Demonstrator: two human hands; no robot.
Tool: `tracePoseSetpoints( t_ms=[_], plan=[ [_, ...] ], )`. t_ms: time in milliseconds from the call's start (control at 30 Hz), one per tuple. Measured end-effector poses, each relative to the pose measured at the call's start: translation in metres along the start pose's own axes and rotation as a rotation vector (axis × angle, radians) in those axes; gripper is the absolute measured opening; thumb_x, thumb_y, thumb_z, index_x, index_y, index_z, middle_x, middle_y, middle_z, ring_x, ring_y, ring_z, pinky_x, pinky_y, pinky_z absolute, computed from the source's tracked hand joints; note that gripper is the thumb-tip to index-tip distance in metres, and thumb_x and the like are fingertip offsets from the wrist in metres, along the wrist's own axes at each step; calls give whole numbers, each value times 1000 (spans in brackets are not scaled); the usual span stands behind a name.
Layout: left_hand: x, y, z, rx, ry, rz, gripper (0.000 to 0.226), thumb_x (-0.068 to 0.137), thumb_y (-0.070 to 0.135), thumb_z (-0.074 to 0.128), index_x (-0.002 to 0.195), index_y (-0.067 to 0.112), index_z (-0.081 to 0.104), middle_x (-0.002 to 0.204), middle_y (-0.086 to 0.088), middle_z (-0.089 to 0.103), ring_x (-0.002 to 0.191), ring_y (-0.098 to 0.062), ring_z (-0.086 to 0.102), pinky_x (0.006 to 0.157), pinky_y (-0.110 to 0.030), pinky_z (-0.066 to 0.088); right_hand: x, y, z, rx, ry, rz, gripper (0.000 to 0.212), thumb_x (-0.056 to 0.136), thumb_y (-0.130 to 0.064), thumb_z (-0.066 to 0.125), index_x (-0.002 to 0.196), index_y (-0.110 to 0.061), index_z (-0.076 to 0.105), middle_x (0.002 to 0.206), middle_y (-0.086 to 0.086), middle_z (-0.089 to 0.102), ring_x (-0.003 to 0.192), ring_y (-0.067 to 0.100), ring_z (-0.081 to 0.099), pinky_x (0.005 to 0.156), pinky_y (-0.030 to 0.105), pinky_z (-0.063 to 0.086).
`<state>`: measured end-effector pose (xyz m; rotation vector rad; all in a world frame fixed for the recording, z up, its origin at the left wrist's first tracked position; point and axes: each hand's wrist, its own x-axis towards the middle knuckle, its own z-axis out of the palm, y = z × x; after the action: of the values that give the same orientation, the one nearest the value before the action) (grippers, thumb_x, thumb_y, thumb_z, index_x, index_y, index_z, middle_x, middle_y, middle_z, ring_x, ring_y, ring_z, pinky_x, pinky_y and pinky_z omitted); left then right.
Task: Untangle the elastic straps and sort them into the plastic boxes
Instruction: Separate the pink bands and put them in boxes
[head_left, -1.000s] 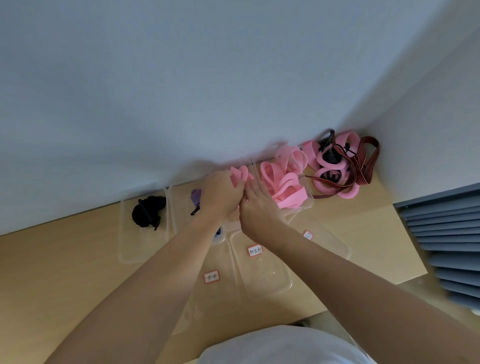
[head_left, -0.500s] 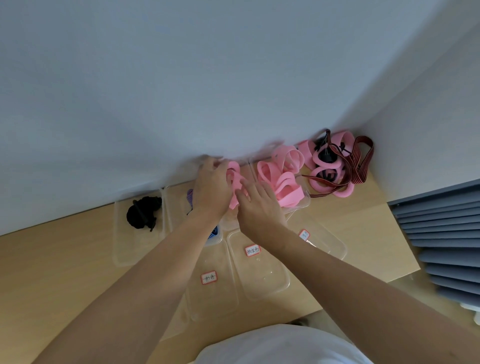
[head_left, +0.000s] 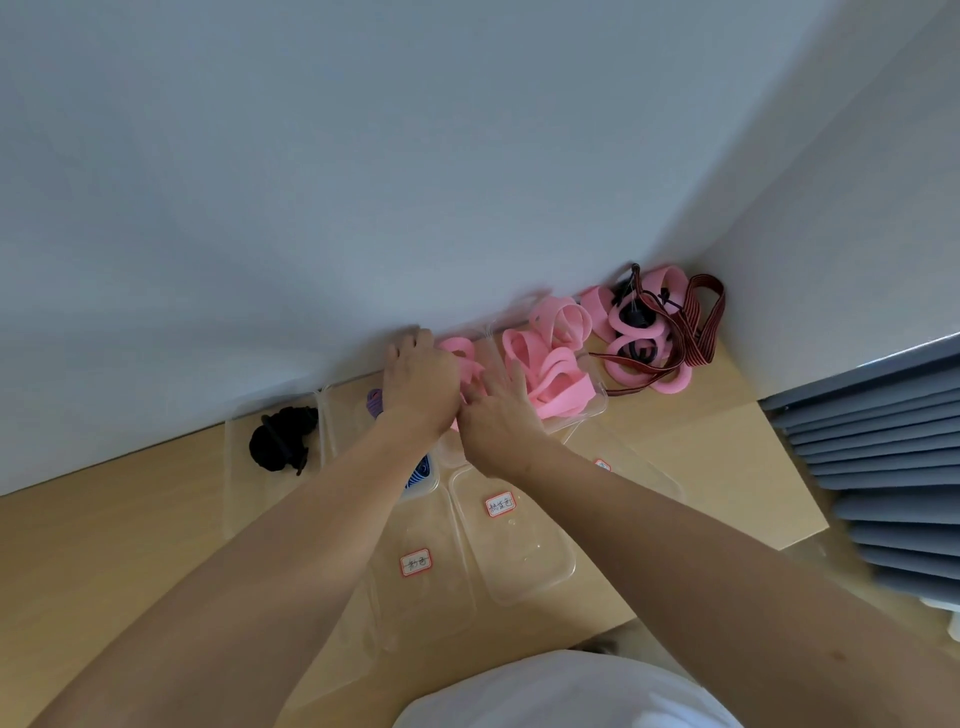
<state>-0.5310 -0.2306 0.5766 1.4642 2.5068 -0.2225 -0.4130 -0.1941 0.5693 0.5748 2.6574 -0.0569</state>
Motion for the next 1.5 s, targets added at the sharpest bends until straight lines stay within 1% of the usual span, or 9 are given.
tracePoseSetpoints(
  t_ms=[167,267,400,500,667,800,1200,1400,1500],
  plan=[
    [-9,-4,-11,-64,129,6,30,99,31,47,115,21,70,122,-6,54,116,-27,49,93,-40,35,-19,24,-13,143,380,44,12,71,-9,70,82,-14,73,86,5,69,91,34,64,103,57,41],
    [-16,8,-21,-122,212,72,32,102,30,44,116,18,69,122,-2,61,118,-26,51,92,-40,37,-29,45,-14,208,491,136,26,86,-14,64,111,-9,69,110,12,70,111,37,63,107,54,38],
    [-25,33,-35,-256,240,224,25,101,24,46,107,12,66,114,-3,65,113,-28,57,91,-39,41,-45,86,-21,106,376,211,42,103,-29,44,138,-9,56,150,16,48,144,37,35,119,56,23],
    [-28,60,-44,-241,215,270,36,105,27,42,130,9,60,133,-5,62,136,-27,48,108,-40,37,-61,122,-23,38,291,228,51,106,-34,33,154,-14,35,161,14,32,151,37,22,121,56,19],
    [-32,114,-58,-222,182,268,49,107,30,41,152,10,42,160,-3,41,152,-26,29,121,-40,25,-100,184,-27,-27,215,239,66,98,-46,18,149,-10,40,157,17,36,149,39,21,117,56,22],
    [-36,163,-67,-195,142,189,39,105,31,40,136,10,51,147,-4,50,141,-29,41,112,-48,38,-127,238,-14,25,185,234,51,104,-39,36,146,-9,42,161,13,29,151,35,16,120,52,22],
    [-50,280,-61,-265,143,10,58,106,34,43,154,4,34,160,-14,37,150,-31,28,124,-42,20,-165,331,3,162,243,87,37,101,-32,40,128,-12,55,149,9,41,135,32,33,108,42,35],
    [-45,299,-58,-383,100,-66,57,105,32,42,156,8,33,161,-10,36,144,-31,38,116,-46,35,-169,334,2,307,276,74,21,98,-19,47,111,-12,61,115,5,59,102,27,57,84,38,53],
    [-38,304,-50,-415,130,-104,41,103,26,44,139,6,51,139,-13,56,116,-30,56,93,-41,47,-163,331,6,405,245,99,21,100,-20,45,113,-11,60,109,8,62,97,29,60,82,40,54]
  ],
)
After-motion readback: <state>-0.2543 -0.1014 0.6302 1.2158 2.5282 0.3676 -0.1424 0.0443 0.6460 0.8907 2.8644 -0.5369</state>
